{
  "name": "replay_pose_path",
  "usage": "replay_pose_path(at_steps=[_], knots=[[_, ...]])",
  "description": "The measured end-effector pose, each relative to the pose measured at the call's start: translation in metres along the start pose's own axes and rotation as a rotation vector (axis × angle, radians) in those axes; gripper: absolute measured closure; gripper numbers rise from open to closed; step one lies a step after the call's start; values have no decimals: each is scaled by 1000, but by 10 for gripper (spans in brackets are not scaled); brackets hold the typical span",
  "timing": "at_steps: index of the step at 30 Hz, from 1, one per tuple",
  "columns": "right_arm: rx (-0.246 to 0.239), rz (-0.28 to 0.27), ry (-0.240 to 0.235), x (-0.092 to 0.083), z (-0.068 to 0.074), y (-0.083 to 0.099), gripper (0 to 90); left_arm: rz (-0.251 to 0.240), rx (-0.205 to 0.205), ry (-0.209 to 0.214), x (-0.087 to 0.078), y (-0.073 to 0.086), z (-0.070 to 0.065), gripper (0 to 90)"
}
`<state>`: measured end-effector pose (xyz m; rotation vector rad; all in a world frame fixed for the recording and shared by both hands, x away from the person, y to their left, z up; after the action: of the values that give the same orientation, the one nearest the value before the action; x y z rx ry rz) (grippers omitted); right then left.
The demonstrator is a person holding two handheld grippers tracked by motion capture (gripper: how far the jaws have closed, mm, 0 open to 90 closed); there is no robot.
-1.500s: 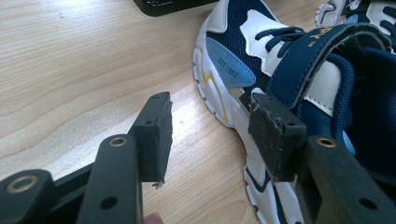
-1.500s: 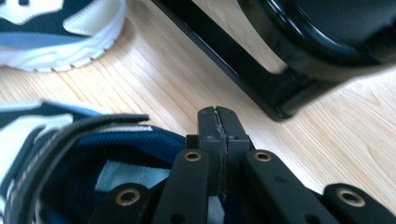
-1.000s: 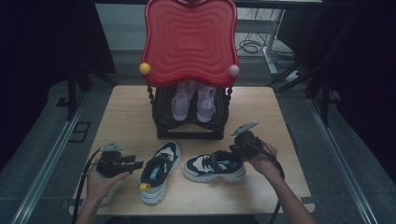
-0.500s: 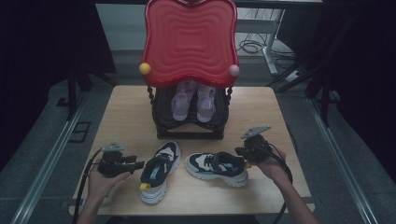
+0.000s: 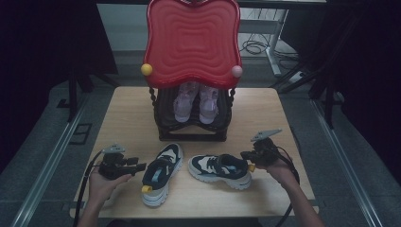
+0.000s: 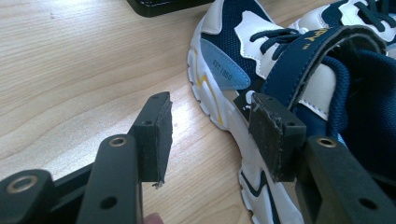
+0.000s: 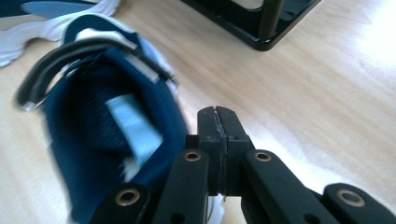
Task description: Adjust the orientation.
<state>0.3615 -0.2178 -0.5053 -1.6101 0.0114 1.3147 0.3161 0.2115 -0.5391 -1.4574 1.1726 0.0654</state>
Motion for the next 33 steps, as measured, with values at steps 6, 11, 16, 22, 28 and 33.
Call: replay_pose_path(at_steps=[6, 11, 16, 22, 28, 33], knots=[[2, -26, -21, -10, 10, 17, 891, 1, 1, -6, 0, 0, 0, 496], [-6, -40, -25, -17, 18, 26, 891, 3, 1, -3, 1, 0, 0, 495], [-19, -59, -25, -25, 30, 37, 891, 2, 2, 1, 1, 0, -1, 495], [-20, -83, -29, -29, 44, 46, 891, -3, -3, 8, 0, -1, -1, 496], [-23, -104, -35, -30, 52, 49, 890, -9, -5, 14, -2, -1, -2, 495], [-13, -116, -39, -29, 51, 49, 890, -15, -8, 14, -4, -2, -2, 495]])
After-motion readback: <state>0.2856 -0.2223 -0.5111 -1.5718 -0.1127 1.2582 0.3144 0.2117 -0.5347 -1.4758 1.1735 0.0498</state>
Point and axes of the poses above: each handheld gripper's, and its own axes: x roughly forward along the jaws, y roughly out of its underside, z roughly to its left, the point moved 6 cm from there along x, roughly forward along the jaws, and after that the axes turned 3 degrees about -z, right-handed, at the moved point
